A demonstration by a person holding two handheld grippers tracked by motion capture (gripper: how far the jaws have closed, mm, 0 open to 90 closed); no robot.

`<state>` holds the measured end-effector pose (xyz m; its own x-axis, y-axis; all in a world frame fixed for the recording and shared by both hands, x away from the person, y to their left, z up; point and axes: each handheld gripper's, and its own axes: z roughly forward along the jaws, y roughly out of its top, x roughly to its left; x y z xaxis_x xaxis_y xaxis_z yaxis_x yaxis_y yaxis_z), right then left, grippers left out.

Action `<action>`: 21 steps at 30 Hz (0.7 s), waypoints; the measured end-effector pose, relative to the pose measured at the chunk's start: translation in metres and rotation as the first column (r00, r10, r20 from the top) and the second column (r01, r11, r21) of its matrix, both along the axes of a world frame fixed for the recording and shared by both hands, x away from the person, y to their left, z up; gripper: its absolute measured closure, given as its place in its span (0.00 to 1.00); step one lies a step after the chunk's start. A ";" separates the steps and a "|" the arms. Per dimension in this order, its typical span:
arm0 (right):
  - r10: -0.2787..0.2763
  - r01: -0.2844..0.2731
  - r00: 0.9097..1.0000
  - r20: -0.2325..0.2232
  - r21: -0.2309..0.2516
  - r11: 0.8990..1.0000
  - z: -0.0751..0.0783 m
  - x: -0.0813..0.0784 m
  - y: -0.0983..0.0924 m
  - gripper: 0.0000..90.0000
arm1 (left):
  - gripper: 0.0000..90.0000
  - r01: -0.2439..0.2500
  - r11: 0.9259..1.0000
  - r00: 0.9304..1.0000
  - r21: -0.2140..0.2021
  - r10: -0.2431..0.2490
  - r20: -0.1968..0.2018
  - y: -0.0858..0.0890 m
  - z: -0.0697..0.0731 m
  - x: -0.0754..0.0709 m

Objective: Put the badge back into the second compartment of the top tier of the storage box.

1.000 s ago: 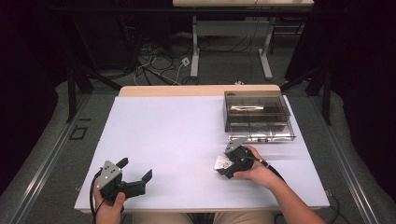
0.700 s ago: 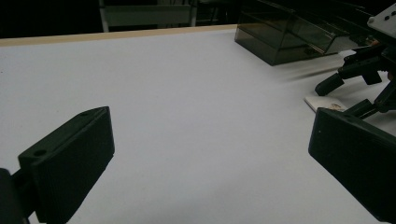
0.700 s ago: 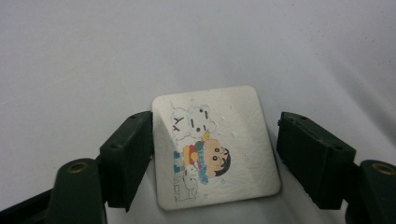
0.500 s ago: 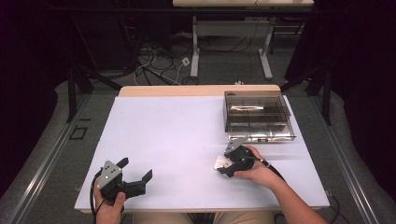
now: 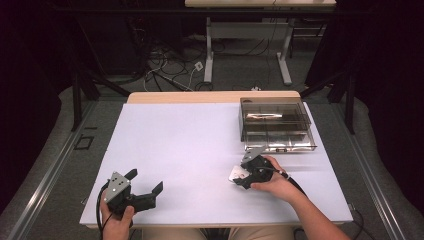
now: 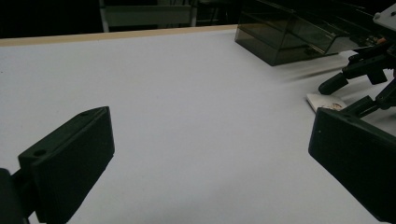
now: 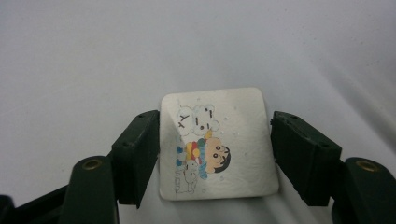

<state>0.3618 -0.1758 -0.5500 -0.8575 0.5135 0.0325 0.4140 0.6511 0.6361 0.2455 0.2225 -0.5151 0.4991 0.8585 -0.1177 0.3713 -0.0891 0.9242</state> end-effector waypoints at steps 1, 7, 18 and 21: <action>-0.013 0.013 1.000 0.004 0.008 1.000 0.001 0.000 0.000 0.49 | 0.01 0.000 1.000 1.000 0.005 0.000 0.002 0.000 0.000 0.000; -0.019 0.019 1.000 -0.015 0.016 1.000 0.002 0.002 -0.004 0.46 | 0.01 0.001 1.000 1.000 -0.001 -0.001 -0.001 0.000 0.000 0.000; 0.012 -0.012 1.000 0.012 -0.032 0.999 -0.003 -0.003 0.007 0.30 | 0.01 0.000 1.000 1.000 0.007 0.000 0.002 0.001 0.000 0.000; 0.012 -0.011 1.000 0.019 -0.053 0.999 -0.002 -0.004 0.009 0.30 | 0.01 0.000 1.000 1.000 0.007 0.000 0.002 0.001 0.000 0.001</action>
